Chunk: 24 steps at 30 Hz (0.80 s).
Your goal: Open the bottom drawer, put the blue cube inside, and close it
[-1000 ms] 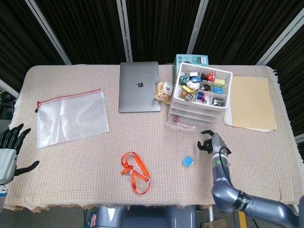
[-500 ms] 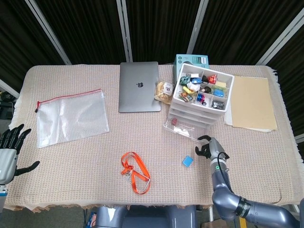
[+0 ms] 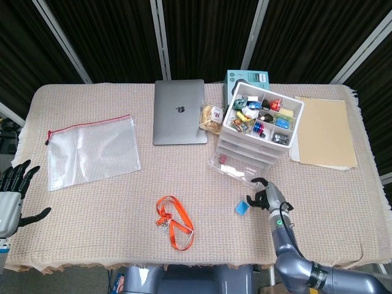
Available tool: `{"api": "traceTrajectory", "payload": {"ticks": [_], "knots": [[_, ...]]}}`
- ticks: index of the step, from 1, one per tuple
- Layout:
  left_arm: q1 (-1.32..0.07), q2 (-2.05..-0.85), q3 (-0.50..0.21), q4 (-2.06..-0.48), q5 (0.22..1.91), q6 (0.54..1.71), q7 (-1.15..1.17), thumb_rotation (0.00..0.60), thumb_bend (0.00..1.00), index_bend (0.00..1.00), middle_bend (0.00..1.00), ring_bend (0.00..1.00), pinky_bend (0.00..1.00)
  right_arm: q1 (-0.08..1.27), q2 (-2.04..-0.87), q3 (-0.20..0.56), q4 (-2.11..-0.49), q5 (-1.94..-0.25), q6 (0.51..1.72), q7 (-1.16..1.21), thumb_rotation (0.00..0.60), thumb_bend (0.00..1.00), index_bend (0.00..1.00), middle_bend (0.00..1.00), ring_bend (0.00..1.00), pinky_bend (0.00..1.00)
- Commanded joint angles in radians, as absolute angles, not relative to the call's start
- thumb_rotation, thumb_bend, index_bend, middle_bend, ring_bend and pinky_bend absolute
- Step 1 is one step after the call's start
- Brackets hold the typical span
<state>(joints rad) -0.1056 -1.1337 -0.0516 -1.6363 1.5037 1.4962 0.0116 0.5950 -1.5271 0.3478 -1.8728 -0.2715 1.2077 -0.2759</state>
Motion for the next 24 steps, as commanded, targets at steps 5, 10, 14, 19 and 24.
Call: {"api": "traceTrajectory", "payload": {"ticks": [5, 10, 14, 19, 24], "knots": [[-0.105, -1.134, -0.052, -1.636, 1.504, 1.498, 0.012, 0.600, 0.17, 0.10, 0.00, 0.00, 0.00, 0.569, -1.501, 0.309, -1.931, -0.381, 1.214, -0.267, 0.600, 0.23, 0.19, 0.86, 0.85, 0.65], [-0.105, -1.135, -0.053, -1.635, 1.505, 1.499, 0.013, 0.600, 0.17, 0.10, 0.00, 0.00, 0.00, 0.544, -1.479, 0.250, -1.985, -0.483, 1.243, -0.285, 0.600, 0.18, 0.19, 0.86, 0.85, 0.65], [-0.105, -1.135, -0.053, -1.635, 1.507, 1.501, 0.013, 0.600, 0.17, 0.10, 0.00, 0.00, 0.00, 0.526, -1.476, 0.190, -2.011, -0.550, 1.265, -0.311, 0.600, 0.14, 0.19, 0.86, 0.85, 0.65], [-0.103, -1.136, -0.053, -1.635, 1.509, 1.506, 0.013, 0.600, 0.17, 0.10, 0.00, 0.00, 0.00, 0.514, -1.509, 0.126, -1.988, -0.621, 1.292, -0.353, 0.600, 0.12, 0.19, 0.86, 0.85, 0.65], [-0.103, -1.137, -0.054, -1.634, 1.507, 1.506, 0.013, 0.600, 0.17, 0.10, 0.00, 0.00, 0.00, 0.510, -1.569, 0.076, -1.909, -0.707, 1.339, -0.411, 0.600, 0.12, 0.23, 0.86, 0.85, 0.65]]}}
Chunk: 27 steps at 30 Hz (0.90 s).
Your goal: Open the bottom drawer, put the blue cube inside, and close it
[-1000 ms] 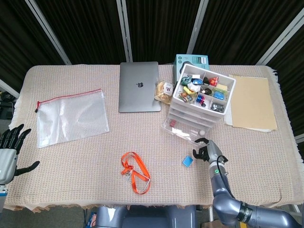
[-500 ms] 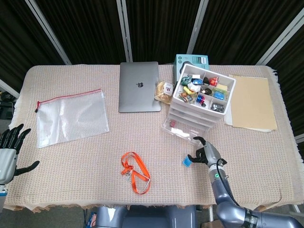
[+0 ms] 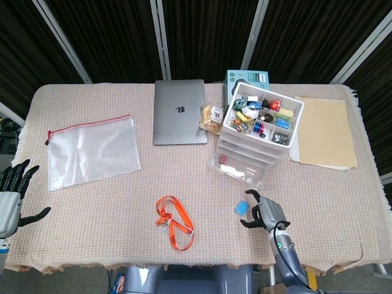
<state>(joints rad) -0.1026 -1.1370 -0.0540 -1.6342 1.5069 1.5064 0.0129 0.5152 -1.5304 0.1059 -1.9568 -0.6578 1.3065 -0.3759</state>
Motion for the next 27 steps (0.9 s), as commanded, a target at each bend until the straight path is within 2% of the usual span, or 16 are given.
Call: {"api": "traceTrajectory", "payload": {"ticks": [1, 10, 19, 27], "knots": [[-0.103, -1.137, -0.054, -1.634, 1.507, 1.506, 0.013, 0.600, 0.17, 0.10, 0.00, 0.00, 0.00, 0.509, -1.582, 0.070, -1.889, -0.724, 1.351, -0.421, 0.600, 0.12, 0.25, 0.86, 0.85, 0.65], [-0.104, -1.136, -0.055, -1.634, 1.506, 1.504, 0.011, 0.600, 0.17, 0.10, 0.00, 0.00, 0.00, 0.489, -1.670, 0.063, -1.765, -0.769, 1.392, -0.461, 0.600, 0.12, 0.29, 0.86, 0.85, 0.65], [-0.104, -1.135, -0.054, -1.636, 1.506, 1.502, 0.011, 0.600, 0.17, 0.10, 0.00, 0.00, 0.00, 0.470, -1.690, 0.071, -1.753, -0.754, 1.376, -0.479, 0.600, 0.13, 0.29, 0.86, 0.85, 0.65], [-0.104, -1.135, -0.054, -1.637, 1.506, 1.502, 0.010, 0.600, 0.17, 0.10, 0.00, 0.00, 0.00, 0.461, -1.709, 0.084, -1.743, -0.751, 1.364, -0.505, 0.600, 0.18, 0.29, 0.86, 0.85, 0.65]]}}
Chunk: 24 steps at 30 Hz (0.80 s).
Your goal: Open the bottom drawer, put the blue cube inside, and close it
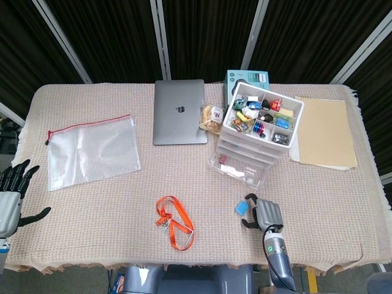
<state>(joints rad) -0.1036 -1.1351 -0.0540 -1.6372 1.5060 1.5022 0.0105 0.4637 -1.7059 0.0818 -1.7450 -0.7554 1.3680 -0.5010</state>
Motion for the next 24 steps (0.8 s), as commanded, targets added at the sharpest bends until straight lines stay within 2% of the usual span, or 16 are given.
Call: {"api": "traceTrajectory", "payload": {"ticks": [1, 7, 14, 24], "knots": [[-0.104, -1.135, -0.054, -1.637, 1.506, 1.501, 0.010, 0.600, 0.17, 0.10, 0.00, 0.00, 0.00, 0.460, -1.711, 0.086, -1.742, -0.748, 1.361, -0.508, 0.600, 0.18, 0.29, 0.86, 0.85, 0.65], [-0.104, -1.134, -0.054, -1.637, 1.505, 1.501, 0.009, 0.600, 0.17, 0.10, 0.00, 0.00, 0.00, 0.453, -1.723, 0.092, -1.739, -0.748, 1.353, -0.519, 0.600, 0.20, 0.31, 0.86, 0.85, 0.65], [-0.104, -1.134, -0.054, -1.638, 1.505, 1.501, 0.009, 0.600, 0.17, 0.10, 0.00, 0.00, 0.00, 0.443, -1.739, 0.106, -1.728, -0.756, 1.355, -0.516, 0.600, 0.33, 0.46, 0.86, 0.85, 0.65], [-0.104, -1.134, -0.054, -1.638, 1.505, 1.500, 0.009, 0.600, 0.17, 0.10, 0.00, 0.00, 0.00, 0.431, -1.740, 0.109, -1.731, -0.763, 1.351, -0.528, 0.600, 0.34, 0.50, 0.86, 0.86, 0.65]]}}
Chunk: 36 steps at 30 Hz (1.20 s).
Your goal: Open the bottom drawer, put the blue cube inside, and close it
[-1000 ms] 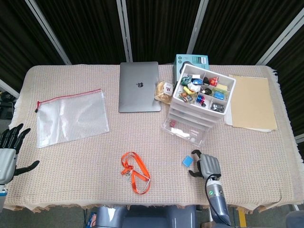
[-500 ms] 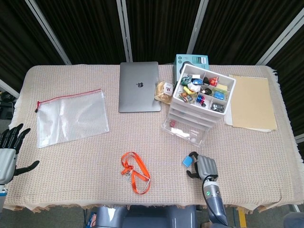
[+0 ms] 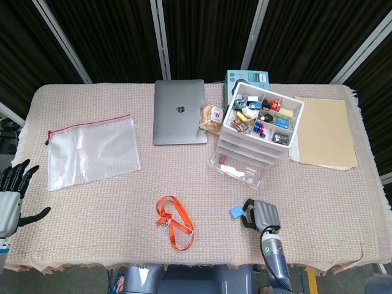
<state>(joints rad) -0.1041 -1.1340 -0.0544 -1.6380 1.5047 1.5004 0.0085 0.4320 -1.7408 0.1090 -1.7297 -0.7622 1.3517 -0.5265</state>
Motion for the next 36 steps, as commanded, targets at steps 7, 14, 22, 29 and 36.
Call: {"api": "traceTrajectory", "payload": {"ticks": [7, 14, 22, 29, 36], "knots": [[-0.104, -1.134, -0.054, -1.638, 1.504, 1.500, 0.009, 0.600, 0.17, 0.10, 0.00, 0.00, 0.00, 0.428, -1.723, 0.102, -1.759, -0.778, 1.320, -0.525, 0.600, 0.31, 0.33, 0.86, 0.86, 0.65], [-0.104, -1.133, -0.054, -1.640, 1.504, 1.500, 0.007, 0.600, 0.17, 0.10, 0.00, 0.00, 0.00, 0.428, -1.725, 0.103, -1.759, -0.789, 1.296, -0.520, 0.600, 0.30, 0.28, 0.86, 0.86, 0.65], [-0.104, -1.132, -0.055, -1.640, 1.503, 1.498, 0.006, 0.600, 0.17, 0.10, 0.00, 0.00, 0.00, 0.432, -1.733, 0.106, -1.753, -0.788, 1.290, -0.541, 0.600, 0.30, 0.48, 0.86, 0.86, 0.65], [-0.104, -1.131, -0.054, -1.641, 1.503, 1.498, 0.005, 0.600, 0.17, 0.10, 0.00, 0.00, 0.00, 0.426, -1.747, 0.114, -1.739, -0.806, 1.311, -0.539, 0.600, 0.31, 0.64, 0.86, 0.86, 0.65], [-0.103, -1.132, -0.055, -1.641, 1.503, 1.500, 0.005, 0.600, 0.17, 0.10, 0.00, 0.00, 0.00, 0.425, -1.728, 0.131, -1.784, -0.851, 1.327, -0.530, 0.600, 0.31, 0.64, 0.86, 0.86, 0.65]]}}
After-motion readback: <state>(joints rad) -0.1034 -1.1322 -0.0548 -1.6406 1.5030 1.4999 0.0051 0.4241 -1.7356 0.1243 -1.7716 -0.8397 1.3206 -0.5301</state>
